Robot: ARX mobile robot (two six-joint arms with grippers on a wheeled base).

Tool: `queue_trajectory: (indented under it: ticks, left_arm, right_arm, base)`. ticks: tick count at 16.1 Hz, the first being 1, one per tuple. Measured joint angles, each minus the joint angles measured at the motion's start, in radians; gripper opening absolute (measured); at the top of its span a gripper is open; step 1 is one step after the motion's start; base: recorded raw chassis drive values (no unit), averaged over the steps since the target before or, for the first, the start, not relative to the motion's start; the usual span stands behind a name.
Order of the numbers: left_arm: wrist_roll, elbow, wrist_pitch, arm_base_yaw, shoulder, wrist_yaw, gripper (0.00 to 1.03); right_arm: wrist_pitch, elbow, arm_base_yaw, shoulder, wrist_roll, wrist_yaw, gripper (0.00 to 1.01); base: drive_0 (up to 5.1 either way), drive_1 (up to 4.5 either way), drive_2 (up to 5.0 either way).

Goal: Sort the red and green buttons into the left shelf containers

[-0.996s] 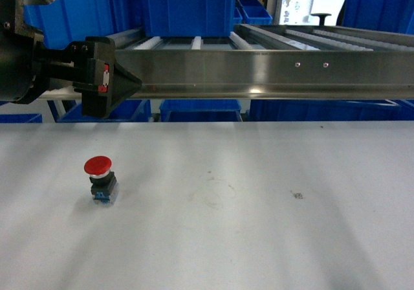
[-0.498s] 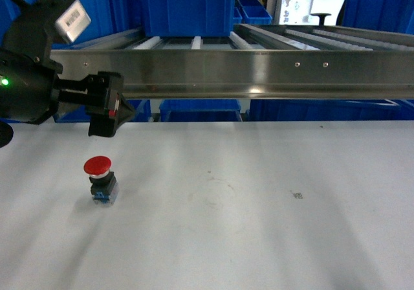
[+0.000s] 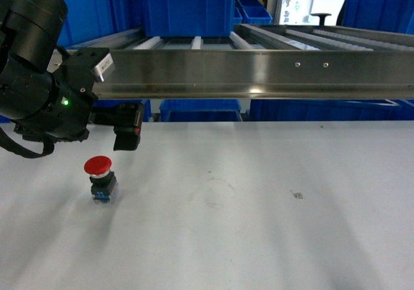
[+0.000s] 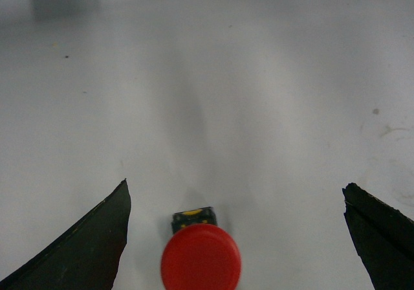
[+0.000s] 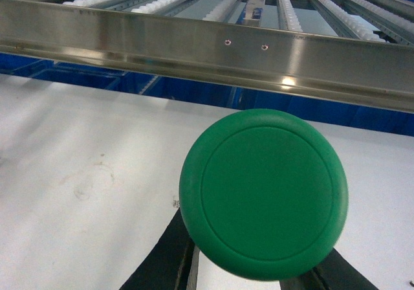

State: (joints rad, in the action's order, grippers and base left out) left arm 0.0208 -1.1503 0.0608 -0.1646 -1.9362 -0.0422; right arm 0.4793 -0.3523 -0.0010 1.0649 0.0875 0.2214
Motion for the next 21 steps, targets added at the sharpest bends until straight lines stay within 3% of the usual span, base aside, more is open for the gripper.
queue_trajectory:
  ticks: [5,11,21]
  left_arm:
    - [0.033,-0.061,0.059,-0.011,-0.106,0.003,0.98]
    - [-0.019,-0.06,0.007,0.016,-0.139,0.024,0.98]
    - [-0.029,-0.052,0.002,0.03,-0.19,0.018,0.98]
  right_arm:
    - [0.0,0.0,0.0,0.0,0.0,0.0,0.24]
    - [0.0,0.0,0.0,0.0,0.0,0.0,0.24]
    - [0.0,0.0,0.0,0.0,0.001,0.0,0.24]
  base:
    - [0.0,0.0,0.0]
    - [0.0,0.0,0.0]
    - [0.0,0.0,0.0]
